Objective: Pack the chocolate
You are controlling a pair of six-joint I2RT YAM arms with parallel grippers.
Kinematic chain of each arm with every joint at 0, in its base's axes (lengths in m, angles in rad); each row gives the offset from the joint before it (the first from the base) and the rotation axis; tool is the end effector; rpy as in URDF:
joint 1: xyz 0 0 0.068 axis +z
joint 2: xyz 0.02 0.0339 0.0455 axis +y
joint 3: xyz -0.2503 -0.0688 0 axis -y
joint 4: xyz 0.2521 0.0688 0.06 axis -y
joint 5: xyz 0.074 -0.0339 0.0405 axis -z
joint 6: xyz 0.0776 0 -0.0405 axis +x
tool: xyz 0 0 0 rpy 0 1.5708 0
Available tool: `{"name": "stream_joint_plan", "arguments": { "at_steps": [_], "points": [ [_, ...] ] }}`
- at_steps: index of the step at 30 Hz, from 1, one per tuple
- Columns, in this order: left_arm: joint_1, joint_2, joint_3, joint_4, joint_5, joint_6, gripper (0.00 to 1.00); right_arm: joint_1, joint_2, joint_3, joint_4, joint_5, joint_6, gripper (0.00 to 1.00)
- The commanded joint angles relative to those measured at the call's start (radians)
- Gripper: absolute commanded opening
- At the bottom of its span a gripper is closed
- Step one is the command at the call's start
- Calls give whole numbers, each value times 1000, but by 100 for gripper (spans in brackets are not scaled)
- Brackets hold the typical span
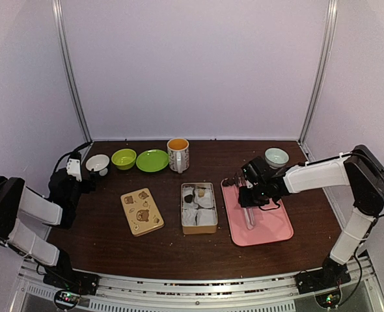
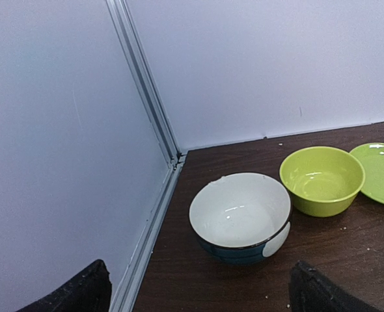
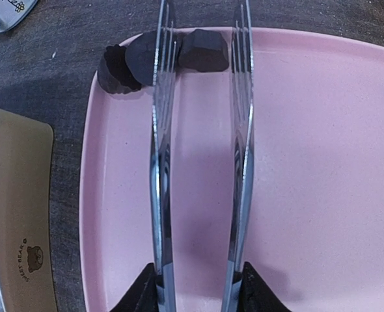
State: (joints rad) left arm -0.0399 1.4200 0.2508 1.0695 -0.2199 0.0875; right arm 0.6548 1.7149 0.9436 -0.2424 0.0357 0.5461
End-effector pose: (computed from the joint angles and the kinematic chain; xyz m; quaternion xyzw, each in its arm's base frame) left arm 0.2856 0.0055 0.1375 -0.0266 0.7402 0.0972 0.6648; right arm 0.2862 0.2162 0.0999 -0.0473 0.9602 0.1412 0.2365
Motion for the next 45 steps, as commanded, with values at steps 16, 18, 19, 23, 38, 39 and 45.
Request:
{"name": "stream_joint_plan", "arguments": {
  "at_steps": [16, 18, 19, 23, 38, 39, 45],
  "points": [
    [8, 7, 15, 52, 12, -4, 98, -4, 80, 93, -65, 2, 4, 38],
    [9, 7, 15, 51, 12, -5, 98, -5, 86, 100, -71, 2, 3, 37],
    [8, 7, 15, 52, 12, -4, 98, -4, 90, 103, -74, 1, 3, 37],
    [9, 7, 16, 52, 12, -5, 98, -4, 114, 127, -96, 0, 3, 36],
    [8, 6, 16, 52, 12, -4, 98, -3, -2, 20, -3, 6, -10, 30],
    [9, 7, 16, 51, 12, -5, 98, -3, -16, 9, 3, 3, -17, 30],
    [8, 7, 17, 52, 12, -5, 98, -1, -97, -59, 87, -127, -103, 30]
  ]
}}
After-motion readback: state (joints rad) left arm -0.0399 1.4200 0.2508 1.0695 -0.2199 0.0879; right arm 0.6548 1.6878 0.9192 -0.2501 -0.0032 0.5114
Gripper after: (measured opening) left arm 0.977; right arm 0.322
